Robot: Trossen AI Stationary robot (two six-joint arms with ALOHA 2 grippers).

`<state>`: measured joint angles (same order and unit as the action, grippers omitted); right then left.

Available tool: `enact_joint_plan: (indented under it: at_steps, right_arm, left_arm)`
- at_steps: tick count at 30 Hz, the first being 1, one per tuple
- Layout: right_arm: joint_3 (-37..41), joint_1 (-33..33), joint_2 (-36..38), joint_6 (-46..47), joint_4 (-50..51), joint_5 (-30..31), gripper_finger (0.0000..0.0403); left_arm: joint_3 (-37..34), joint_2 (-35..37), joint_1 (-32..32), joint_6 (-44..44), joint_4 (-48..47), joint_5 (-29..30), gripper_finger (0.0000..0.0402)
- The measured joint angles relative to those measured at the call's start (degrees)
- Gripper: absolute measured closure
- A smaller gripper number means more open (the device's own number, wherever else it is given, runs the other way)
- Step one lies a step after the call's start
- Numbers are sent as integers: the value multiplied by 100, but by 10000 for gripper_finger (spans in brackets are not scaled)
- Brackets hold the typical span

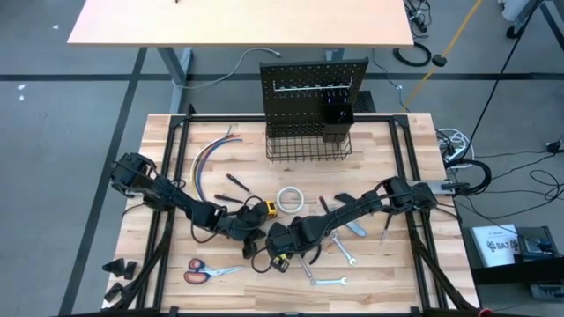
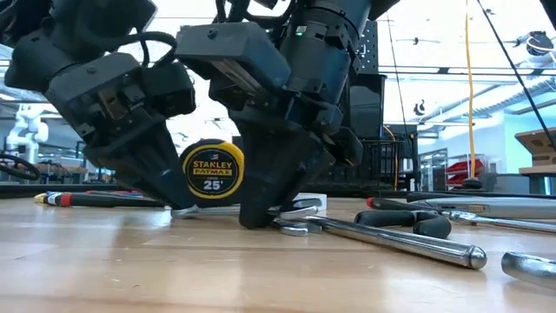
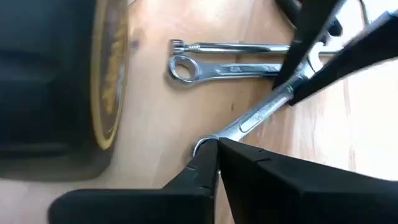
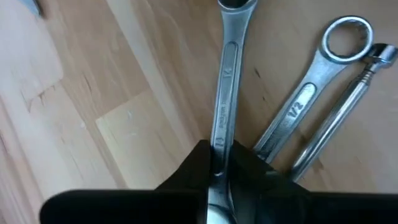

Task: Hang tools onto peg board
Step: Put the wrench into the black bin on the peg board

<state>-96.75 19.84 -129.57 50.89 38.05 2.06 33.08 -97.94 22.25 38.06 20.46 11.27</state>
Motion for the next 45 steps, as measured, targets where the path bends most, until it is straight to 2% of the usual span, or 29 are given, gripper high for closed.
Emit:
enact_joint_plan:
  at_steps: [4,7,10,13,16,19,21,23,26,30,34,37,39,41,43,45]
  right_arm:
    - [33,4,218,-159,218,-90,386]
    - [49,46,466,-175,438,-162,396]
    - [28,112,693,-157,810,94,399]
    - [31,151,845,-141,1130,402,399]
    - [31,237,1142,-126,1508,907,399]
    - [26,391,1541,48,2345,1820,399]
    - [28,509,1894,278,3011,2518,399]
    - [26,604,2325,571,3534,3097,399]
    - [24,711,2927,824,3996,3936,399]
    - [213,853,3819,1066,4202,5393,399]
    - [1193,879,4961,1585,3989,6462,399]
    - [2203,872,5943,1709,3193,6946,399]
    - [2882,877,6536,1338,2278,6981,399]
    - [3536,873,7062,504,1139,6694,399]
    - [4138,802,7516,-644,-201,6073,399]
    - [4731,663,7924,-1916,-1695,5111,399]
  left_arm:
    - [0,328,54,-618,42,-82,348]
    - [7,701,145,-984,55,281,342]
    - [7,1068,398,-1376,-148,964,341]
    - [17,1441,744,-1505,-399,2007,341]
    - [13,1741,1165,-1532,-668,3177,341]
    - [13,1921,1603,-1655,-736,4103,341]
    - [13,1955,1786,-1659,-847,4420,341]
    - [15,1963,1852,-1700,-907,4452,341]
    - [15,1929,1849,-1700,-948,4251,341]
    - [15,1828,1732,-1822,-856,3494,341]
    - [15,1617,1586,-2279,-278,2957,340]
    - [15,1436,1380,-3038,621,2330,340]
    - [15,1409,1146,-3700,1227,1466,340]
    - [60,1484,848,-4195,1697,443,340]
    - [155,1643,499,-4434,1906,-265,340]
    - [279,1802,138,-4450,2020,-642,340]
